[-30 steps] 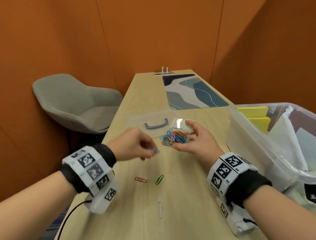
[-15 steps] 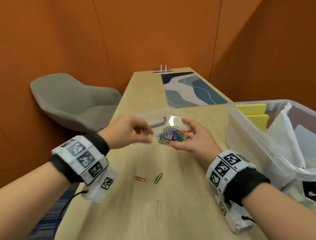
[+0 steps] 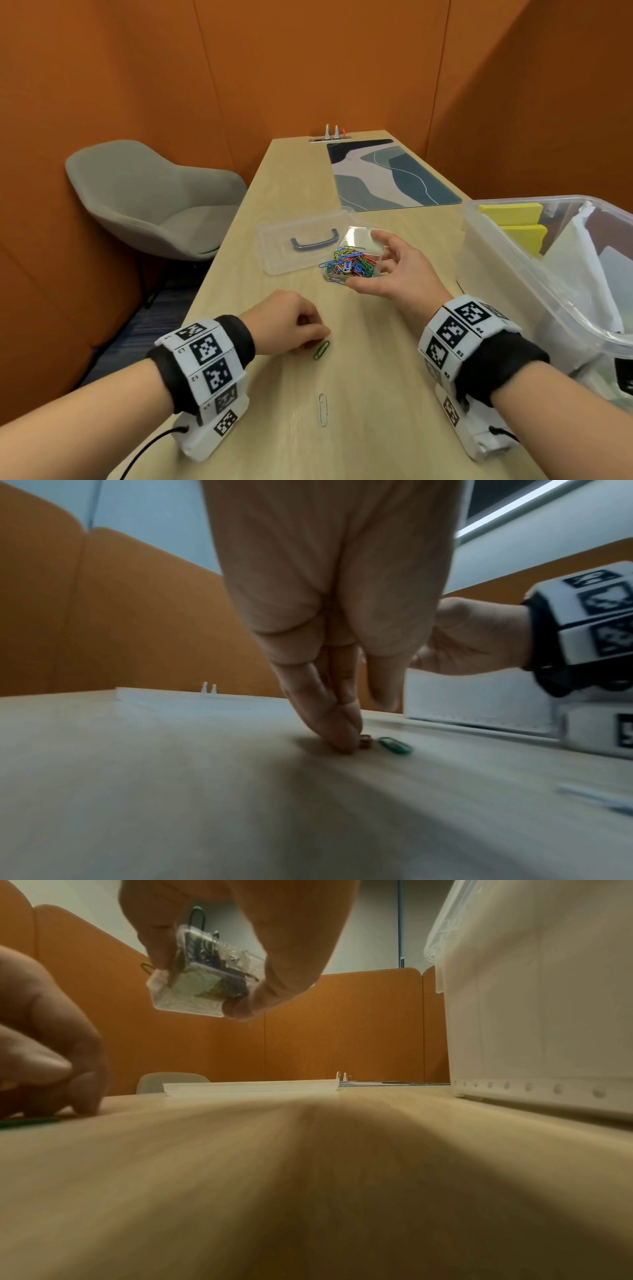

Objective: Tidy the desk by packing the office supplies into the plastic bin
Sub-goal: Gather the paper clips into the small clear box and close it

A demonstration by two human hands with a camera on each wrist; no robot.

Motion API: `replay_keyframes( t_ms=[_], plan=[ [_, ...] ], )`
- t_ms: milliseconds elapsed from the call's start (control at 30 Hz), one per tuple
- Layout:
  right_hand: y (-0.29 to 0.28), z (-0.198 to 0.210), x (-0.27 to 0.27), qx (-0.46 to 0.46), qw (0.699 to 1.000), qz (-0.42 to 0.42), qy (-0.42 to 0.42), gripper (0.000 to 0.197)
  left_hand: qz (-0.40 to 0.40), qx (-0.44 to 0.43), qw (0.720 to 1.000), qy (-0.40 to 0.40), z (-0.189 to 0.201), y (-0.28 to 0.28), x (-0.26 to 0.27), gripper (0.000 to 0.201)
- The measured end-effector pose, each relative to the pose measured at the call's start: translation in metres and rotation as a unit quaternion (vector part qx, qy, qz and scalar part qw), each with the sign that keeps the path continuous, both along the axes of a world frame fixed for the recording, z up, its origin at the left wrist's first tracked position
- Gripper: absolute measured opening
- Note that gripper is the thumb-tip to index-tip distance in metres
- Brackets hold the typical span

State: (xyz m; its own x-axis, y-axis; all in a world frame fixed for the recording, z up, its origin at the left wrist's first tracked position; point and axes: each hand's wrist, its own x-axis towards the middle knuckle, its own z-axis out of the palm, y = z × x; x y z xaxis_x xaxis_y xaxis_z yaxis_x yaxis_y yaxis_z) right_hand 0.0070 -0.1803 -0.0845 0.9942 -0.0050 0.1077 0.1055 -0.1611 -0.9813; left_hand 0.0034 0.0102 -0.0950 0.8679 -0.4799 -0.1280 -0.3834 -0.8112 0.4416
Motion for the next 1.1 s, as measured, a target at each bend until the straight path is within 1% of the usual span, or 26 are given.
replay_keyframes(
  t_ms=[100, 167, 233, 300, 400, 500, 567, 667, 800, 967, 1033, 1100],
  plan=[
    [-0.001, 0.0, 0.0, -0.002, 1.0, 0.0, -0.003, 0.091, -0.076, 0.016, 0.997, -0.008, 0.0, -0.009, -0.008, 0.027],
    [-0.001, 0.0, 0.0, -0.002, 1.0, 0.001, -0.004, 0.091, -0.112, 0.017, 0.994, 0.009, 0.001, -0.007, -0.01, 0.022],
    [-0.002, 0.0, -0.001, -0.001, 1.0, 0.004, -0.006, 0.09, -0.126, 0.009, 0.991, 0.032, 0.001, -0.002, -0.012, 0.018],
    [-0.001, 0.0, -0.001, -0.006, 1.0, 0.009, -0.005, 0.09, -0.128, -0.003, 0.99, 0.058, 0.002, 0.004, -0.016, 0.018],
    [0.0, 0.001, -0.001, -0.011, 1.0, 0.012, -0.004, 0.089, -0.151, -0.02, 0.984, 0.095, 0.004, 0.007, -0.025, 0.027],
    [-0.001, 0.002, -0.002, -0.021, 1.0, 0.008, -0.005, 0.089, -0.179, -0.018, 0.979, 0.1, 0.006, 0.006, -0.032, 0.04],
    [-0.001, 0.002, -0.003, -0.025, 1.0, 0.008, -0.002, 0.09, -0.183, -0.023, 0.978, 0.099, 0.005, 0.005, -0.033, 0.038],
    [-0.001, 0.002, -0.003, -0.024, 1.0, 0.009, -0.001, 0.089, -0.179, -0.037, 0.978, 0.103, 0.004, 0.003, -0.033, 0.027],
    [-0.001, 0.002, -0.003, -0.018, 1.0, 0.011, 0.0, 0.089, -0.164, -0.017, 0.983, 0.079, 0.003, -0.001, -0.032, 0.017],
    [-0.002, 0.002, -0.004, -0.016, 1.0, 0.013, -0.001, 0.089, -0.154, 0.027, 0.987, 0.031, 0.002, -0.001, -0.029, 0.016],
    [-0.002, 0.003, -0.004, -0.015, 1.0, 0.015, -0.001, 0.089, -0.145, 0.028, 0.989, 0.007, 0.0, 0.0, -0.028, 0.019],
    [-0.003, 0.003, -0.003, -0.012, 1.0, 0.015, -0.001, 0.089, -0.132, 0.016, 0.991, 0.001, 0.0, 0.002, -0.026, 0.02]
  ],
)
